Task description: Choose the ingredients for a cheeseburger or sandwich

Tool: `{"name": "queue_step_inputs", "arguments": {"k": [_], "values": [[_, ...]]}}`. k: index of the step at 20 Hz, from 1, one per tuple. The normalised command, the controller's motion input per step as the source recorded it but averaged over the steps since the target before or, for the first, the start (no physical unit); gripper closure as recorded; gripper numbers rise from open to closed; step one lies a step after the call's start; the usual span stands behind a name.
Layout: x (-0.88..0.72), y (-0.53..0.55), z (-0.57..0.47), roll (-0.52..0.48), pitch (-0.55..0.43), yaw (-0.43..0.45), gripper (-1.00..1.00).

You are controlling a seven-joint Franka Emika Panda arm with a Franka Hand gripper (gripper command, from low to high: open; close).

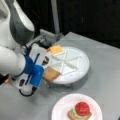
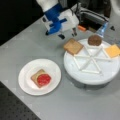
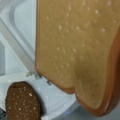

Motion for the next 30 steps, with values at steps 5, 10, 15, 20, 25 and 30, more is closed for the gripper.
{"name": "queue_step_inputs", "arguments": {"k": [5, 10, 15, 20, 25, 30], "values": [[0.31, -0.30, 0.01, 0.481, 0.177, 0.128, -1.00], [0.29, -0.30, -0.05, 0.475, 0.140, 0.108, -1.00], [0.27, -0.28, -0.12, 0.402, 0.073, 0.096, -1.00], [0.29, -0.21, -0.16, 0.313, -0.001, 0.097, -1.00], [0.29, -0.17, -0.10, 0.223, -0.010, 0.110, -1.00], [0.25, -0.10, -0.06, 0.234, -0.013, 0.099, -1.00]]}}
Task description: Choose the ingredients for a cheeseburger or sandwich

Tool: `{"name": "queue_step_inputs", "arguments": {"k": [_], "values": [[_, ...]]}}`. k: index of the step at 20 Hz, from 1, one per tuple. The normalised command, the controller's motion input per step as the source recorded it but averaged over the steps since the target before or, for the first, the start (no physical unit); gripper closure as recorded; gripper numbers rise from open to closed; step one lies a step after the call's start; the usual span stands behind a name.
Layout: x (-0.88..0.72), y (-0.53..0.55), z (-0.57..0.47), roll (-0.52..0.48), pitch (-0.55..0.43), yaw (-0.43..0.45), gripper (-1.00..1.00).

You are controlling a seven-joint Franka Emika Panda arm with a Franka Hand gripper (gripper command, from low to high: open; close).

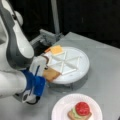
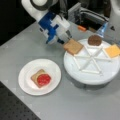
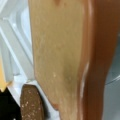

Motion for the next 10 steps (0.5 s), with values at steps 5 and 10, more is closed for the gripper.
{"name": "queue_step_inputs", "arguments": {"k": [5, 10], "values": [[0.22, -0.06, -0.08, 0.277, -0.013, 0.086, -1.00], [0.19, -0.04, -0.10, 0.313, -0.020, 0.057, -1.00]]}}
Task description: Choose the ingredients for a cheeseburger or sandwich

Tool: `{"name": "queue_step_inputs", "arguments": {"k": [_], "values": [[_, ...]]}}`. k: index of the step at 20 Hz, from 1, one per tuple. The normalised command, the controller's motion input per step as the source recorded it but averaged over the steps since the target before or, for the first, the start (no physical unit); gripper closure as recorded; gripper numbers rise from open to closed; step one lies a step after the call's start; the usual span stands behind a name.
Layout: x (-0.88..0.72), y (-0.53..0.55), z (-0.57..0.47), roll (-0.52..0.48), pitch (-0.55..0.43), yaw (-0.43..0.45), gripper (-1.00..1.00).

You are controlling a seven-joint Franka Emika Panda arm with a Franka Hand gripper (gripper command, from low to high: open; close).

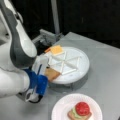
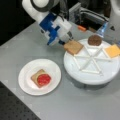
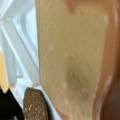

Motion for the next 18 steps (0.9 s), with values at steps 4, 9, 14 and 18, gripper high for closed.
{"name": "queue_step_inputs", "arguments": {"k": [4, 9, 14, 18], "values": [[0.15, -0.06, -0.10, 0.320, -0.020, 0.048, -1.00], [0.12, -0.07, -0.10, 0.315, -0.022, 0.041, -1.00], [0.10, -0.09, -0.08, 0.294, -0.038, 0.028, -1.00], [0.09, -0.08, -0.06, 0.275, -0.048, 0.006, -1.00]]}}
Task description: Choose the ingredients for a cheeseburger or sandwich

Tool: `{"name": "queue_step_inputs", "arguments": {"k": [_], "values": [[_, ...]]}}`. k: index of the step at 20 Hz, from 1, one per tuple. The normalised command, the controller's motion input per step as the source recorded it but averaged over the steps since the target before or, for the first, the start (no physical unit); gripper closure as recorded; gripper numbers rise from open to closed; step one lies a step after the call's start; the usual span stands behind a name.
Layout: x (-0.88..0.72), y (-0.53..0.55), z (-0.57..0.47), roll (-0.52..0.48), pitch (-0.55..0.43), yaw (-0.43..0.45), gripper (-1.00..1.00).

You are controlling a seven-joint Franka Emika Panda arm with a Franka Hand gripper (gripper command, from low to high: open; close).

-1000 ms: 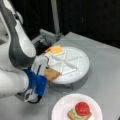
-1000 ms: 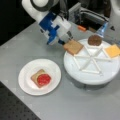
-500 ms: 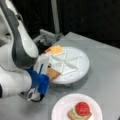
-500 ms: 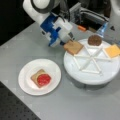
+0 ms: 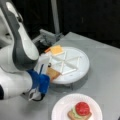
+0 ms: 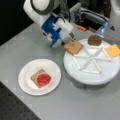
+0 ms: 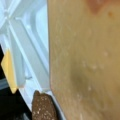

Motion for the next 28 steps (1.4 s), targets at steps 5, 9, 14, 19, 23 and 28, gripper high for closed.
{"name": "queue_step_inputs", "arguments": {"k": [5, 9, 14, 19, 23, 28], "values": [[0.08, -0.07, -0.06, 0.241, -0.058, -0.013, 1.00], [0.08, -0.07, -0.08, 0.230, -0.069, -0.019, 1.00], [0.08, -0.08, -0.08, 0.233, -0.072, -0.017, 1.00], [0.06, -0.11, -0.07, 0.232, -0.074, -0.014, 1.00], [0.08, -0.11, -0.08, 0.234, -0.077, -0.009, 1.00], [0.08, -0.12, -0.08, 0.220, -0.063, -0.013, 1.00]]}}
